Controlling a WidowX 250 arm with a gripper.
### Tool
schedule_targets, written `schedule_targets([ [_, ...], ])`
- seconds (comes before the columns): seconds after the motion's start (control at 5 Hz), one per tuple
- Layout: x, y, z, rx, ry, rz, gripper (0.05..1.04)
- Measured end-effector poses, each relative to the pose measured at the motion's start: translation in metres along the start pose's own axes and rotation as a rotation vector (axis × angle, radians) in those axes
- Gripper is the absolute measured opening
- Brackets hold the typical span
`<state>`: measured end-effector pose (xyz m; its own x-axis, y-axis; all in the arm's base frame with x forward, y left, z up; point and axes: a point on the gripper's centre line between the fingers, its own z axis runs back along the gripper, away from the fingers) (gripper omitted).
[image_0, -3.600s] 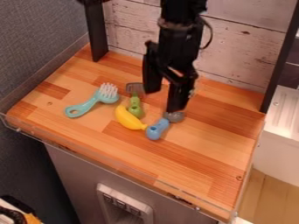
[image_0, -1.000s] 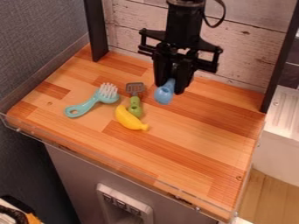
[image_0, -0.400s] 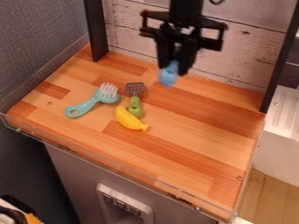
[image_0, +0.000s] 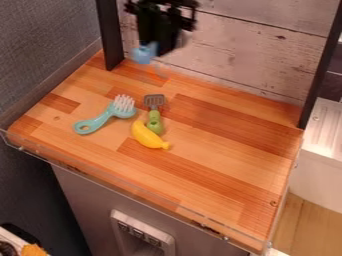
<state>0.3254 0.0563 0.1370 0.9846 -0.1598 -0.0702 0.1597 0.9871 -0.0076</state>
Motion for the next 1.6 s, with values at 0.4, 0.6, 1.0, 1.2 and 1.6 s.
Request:
schedule_targets([
  [0.4, -0.014, 0.069, -0.001, -0.01, -0.007, 0.064, 0.324],
  [0.6, -0.022, 0.086, -0.004, -0.019, -0.001, 0.168, 0.324],
  [1.0, -0.027, 0.104, -0.027, -0.024, 0.001, 0.274, 0.324],
  [1.2, -0.02, 0.11, -0.054, -0.025, -0.001, 0.248, 0.324],
  [1.6, -0.006, 0.115, -0.103, -0.029, 0.018, 0.128, 0.324],
])
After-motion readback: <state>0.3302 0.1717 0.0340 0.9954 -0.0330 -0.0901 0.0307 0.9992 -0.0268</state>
